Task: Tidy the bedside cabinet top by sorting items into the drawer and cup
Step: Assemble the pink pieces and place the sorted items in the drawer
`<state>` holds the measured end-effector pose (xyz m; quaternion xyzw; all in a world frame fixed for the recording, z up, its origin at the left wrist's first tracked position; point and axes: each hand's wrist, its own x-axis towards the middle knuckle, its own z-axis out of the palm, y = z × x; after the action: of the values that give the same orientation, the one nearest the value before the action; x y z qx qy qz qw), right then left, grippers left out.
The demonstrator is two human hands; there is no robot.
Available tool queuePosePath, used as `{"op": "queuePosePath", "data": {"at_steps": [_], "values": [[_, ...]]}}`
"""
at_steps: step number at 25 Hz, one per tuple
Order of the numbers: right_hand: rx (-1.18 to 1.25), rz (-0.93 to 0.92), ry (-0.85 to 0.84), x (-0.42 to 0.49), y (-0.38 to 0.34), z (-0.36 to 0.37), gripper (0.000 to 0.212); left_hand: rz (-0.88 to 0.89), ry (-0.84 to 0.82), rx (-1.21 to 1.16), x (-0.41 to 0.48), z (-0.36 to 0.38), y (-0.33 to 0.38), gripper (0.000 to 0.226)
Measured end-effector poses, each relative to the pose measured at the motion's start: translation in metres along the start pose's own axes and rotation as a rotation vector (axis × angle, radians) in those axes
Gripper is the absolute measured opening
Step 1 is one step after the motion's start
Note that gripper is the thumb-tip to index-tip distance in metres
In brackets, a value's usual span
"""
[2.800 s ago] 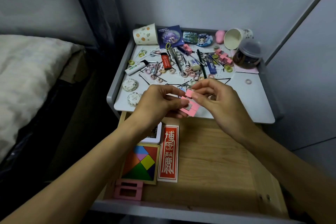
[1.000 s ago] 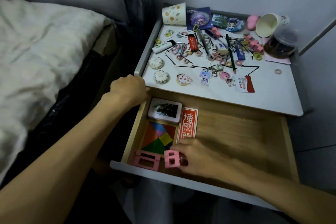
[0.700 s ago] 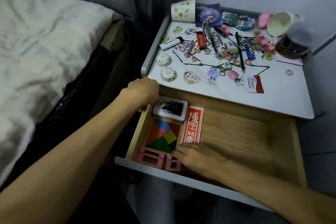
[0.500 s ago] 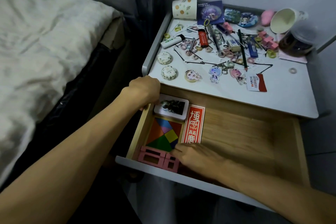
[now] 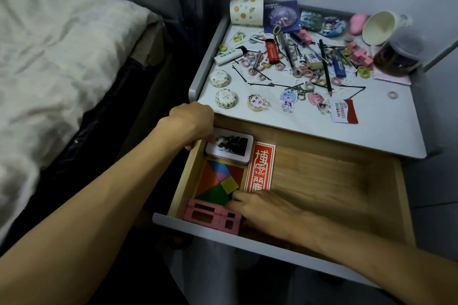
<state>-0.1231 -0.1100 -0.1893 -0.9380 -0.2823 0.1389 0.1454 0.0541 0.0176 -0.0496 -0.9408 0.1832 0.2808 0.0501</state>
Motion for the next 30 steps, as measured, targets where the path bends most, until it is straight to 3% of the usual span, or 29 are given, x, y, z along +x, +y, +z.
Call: {"op": "queuePosePath", "data": {"at_steps": [3,6,9,14,16,18,23,26,30], "values": [[0.082,0.074,-0.012,-0.002,0.002,-0.013,0.049,0.016,0.106,0.056,-0.005,-0.005,0.0,0.028],[0.234,0.193,0.112,-0.007,0.015,-0.054,0.042,0.041,0.282,0.004,-0.004,-0.017,0.006,0.038],[0.251,0.31,0.32,-0.023,0.038,-0.112,0.027,0.161,0.427,-0.252,-0.002,-0.029,0.018,0.031],[0.178,0.656,0.65,-0.041,0.108,-0.186,0.02,0.402,0.494,-0.685,-0.002,-0.04,0.043,0.014],[-0.043,0.785,0.636,-0.048,0.146,-0.21,0.024,0.432,0.493,-0.754,0.004,-0.043,0.052,0.012],[-0.238,0.894,0.515,-0.052,0.179,-0.228,0.028,0.438,0.499,-0.775,0.013,-0.049,0.058,0.01],[-0.444,0.975,0.305,-0.045,0.214,-0.252,0.017,0.483,0.624,-0.713,0.062,-0.089,0.096,0.013],[-0.523,0.971,0.234,-0.037,0.216,-0.254,0.018,0.502,0.689,-0.511,0.107,-0.114,0.13,0.02],[-0.578,0.949,0.2,-0.041,0.217,-0.257,0.018,0.599,0.638,-0.109,0.156,-0.135,0.168,0.031]]}}
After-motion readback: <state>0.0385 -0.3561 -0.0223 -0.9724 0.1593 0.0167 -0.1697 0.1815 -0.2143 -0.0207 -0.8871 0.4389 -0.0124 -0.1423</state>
